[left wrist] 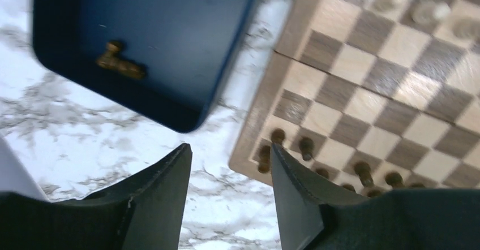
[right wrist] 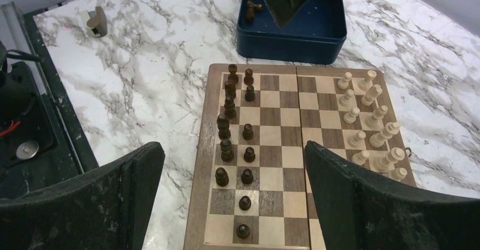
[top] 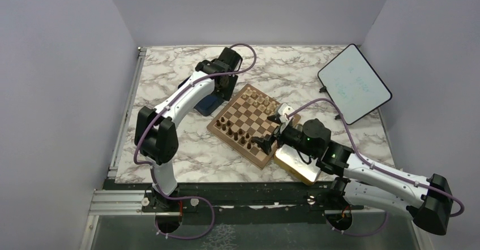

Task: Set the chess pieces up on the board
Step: Pick up the chess piece from the storage box.

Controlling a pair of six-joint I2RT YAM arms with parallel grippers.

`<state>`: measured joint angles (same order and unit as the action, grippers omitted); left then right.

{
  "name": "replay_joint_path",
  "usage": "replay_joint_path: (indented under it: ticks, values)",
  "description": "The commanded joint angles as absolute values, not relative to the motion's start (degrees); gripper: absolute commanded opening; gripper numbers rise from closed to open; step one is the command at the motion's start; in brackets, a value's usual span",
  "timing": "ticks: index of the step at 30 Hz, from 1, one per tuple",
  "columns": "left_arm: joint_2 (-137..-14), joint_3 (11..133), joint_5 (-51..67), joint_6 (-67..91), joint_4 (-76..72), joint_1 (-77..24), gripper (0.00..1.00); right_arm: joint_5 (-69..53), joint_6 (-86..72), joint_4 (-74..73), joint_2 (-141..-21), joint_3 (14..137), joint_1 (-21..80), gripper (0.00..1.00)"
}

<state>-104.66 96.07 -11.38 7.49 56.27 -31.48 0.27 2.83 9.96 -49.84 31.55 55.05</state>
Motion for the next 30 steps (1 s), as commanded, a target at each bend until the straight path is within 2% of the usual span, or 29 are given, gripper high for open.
replay_joint_path:
  ticks: [1,8,12,25,30]
  values:
    - [-102.4,95.7,-27.7,10.4,47.0,-29.2,0.56,4.1,-1.6,7.4,-51.1,35.6,55.3,1.00]
    - [-103.9,92.5,-34.7,22.5,33.9,-23.0,0.55,4.1,-1.9,4.8,-50.9,36.6,55.3,1.00]
    - [-105.9,90.6,-32.1,28.6,26.5,-18.9,0.42,5.1,-1.5,4.8,-49.1,36.4,55.3,1.00]
    - [-117.3,92.0,-25.2,35.1,18.7,-15.6,0.25,3.3,-1.9,4.0,-47.0,36.6,55.3,1.00]
    - [-120.2,92.6,-25.6,35.4,17.4,-14.4,0.22,2.4,-2.5,3.8,-47.5,36.8,55.3,1.00]
